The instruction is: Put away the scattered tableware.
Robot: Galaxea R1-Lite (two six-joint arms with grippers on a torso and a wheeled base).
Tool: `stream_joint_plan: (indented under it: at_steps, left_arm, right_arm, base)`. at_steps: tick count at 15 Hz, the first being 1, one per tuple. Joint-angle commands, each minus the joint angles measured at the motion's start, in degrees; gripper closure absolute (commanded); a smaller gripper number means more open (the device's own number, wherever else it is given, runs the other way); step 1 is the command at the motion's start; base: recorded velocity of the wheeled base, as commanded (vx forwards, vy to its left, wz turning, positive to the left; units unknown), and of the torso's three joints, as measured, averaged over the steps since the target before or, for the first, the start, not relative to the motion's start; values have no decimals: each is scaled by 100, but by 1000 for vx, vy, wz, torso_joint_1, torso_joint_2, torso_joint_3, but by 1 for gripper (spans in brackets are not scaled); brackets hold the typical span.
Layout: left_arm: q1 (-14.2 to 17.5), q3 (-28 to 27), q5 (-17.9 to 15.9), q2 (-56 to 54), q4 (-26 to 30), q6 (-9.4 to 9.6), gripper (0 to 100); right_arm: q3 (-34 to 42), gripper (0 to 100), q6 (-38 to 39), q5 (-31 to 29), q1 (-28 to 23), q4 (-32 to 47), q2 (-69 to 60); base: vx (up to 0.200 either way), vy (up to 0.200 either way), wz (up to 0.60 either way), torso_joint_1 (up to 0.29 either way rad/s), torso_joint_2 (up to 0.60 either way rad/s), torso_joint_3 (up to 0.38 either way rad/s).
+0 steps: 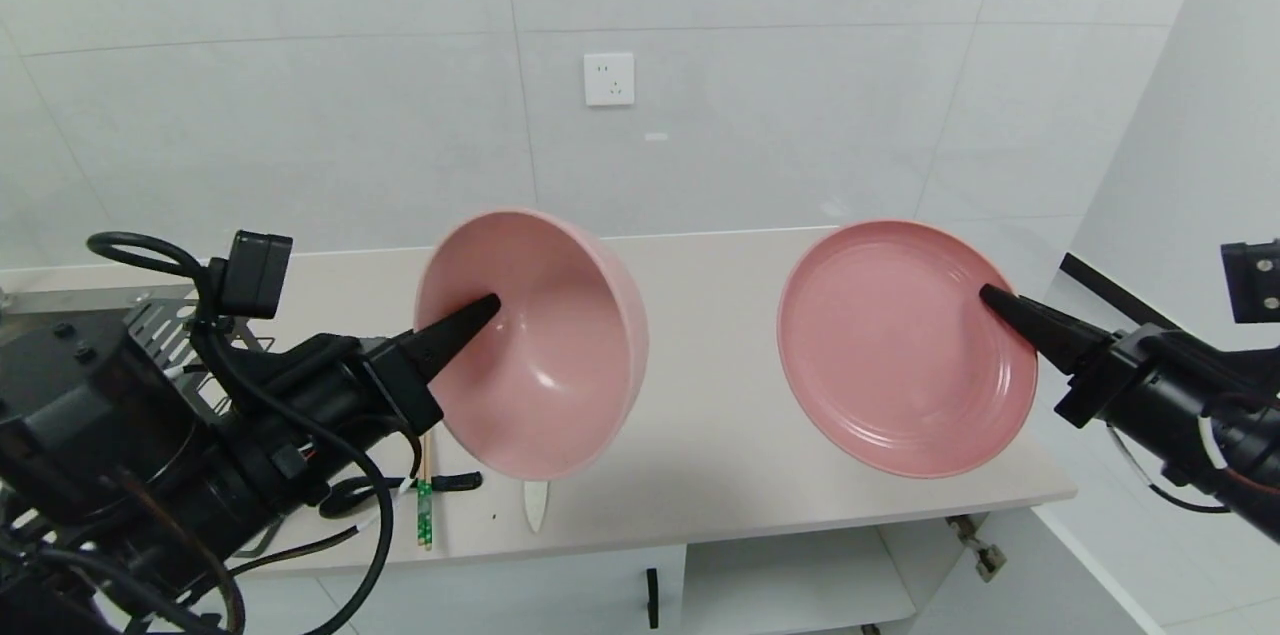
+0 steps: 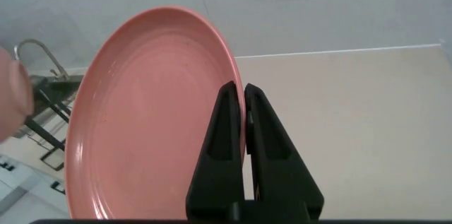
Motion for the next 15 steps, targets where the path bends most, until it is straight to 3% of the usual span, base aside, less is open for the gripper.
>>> stream_joint_plan:
  at_steps: [1, 4, 5, 6, 8, 9, 10, 13, 14, 15]
  left_arm:
    - [-148, 225, -15, -7, -296, -398, 100]
    - [-165, 489, 434, 284, -225, -301, 100]
    - [-288, 533, 724, 617, -234, 59, 100]
    - [-324, 630, 1023, 1039, -445, 604, 100]
    - [-341, 814, 1594, 1452, -1060, 1061, 100]
    - [-341, 867, 1910, 1593, -1060, 1377, 100]
    - [-341, 937, 2174, 1663, -1060, 1808, 100]
    - [-447, 911, 2543, 1532, -1060, 2291, 100]
    - [-429, 929, 2561, 1479, -1060, 2371, 100]
    - [-464, 920, 2543, 1373, -1060, 2309, 100]
  right_arm:
    - [16, 100, -128, 4, -24, -6, 29]
    - [25, 100, -207, -5, 64, -6, -24]
    - [43, 100, -216, -5, 117, -6, -33]
    - [174, 100, -216, -5, 275, -6, -68]
    - [148, 100, -216, -14, 442, -6, -33]
    - [139, 100, -225, -14, 442, -6, -33]
    - [166, 100, -260, -14, 425, -6, -33]
    - [236, 100, -489, -23, 451, -6, -42]
    - [218, 100, -489, -40, 451, -6, -15]
    - [148, 100, -480, -84, 433, -6, 73]
  base:
    - [0, 0, 0, 0, 0, 0]
    - [0, 0, 0, 0, 0, 0]
    - [0, 0, 0, 0, 0, 0]
    - [0, 0, 0, 0, 0, 0]
    - [0, 0, 0, 0, 0, 0]
    - [0, 0, 0, 0, 0, 0]
    - [0, 0, 0, 0, 0, 0]
    - [0, 0, 0, 0, 0, 0]
    - [0, 0, 0, 0, 0, 0]
    - [0, 0, 0, 0, 0, 0]
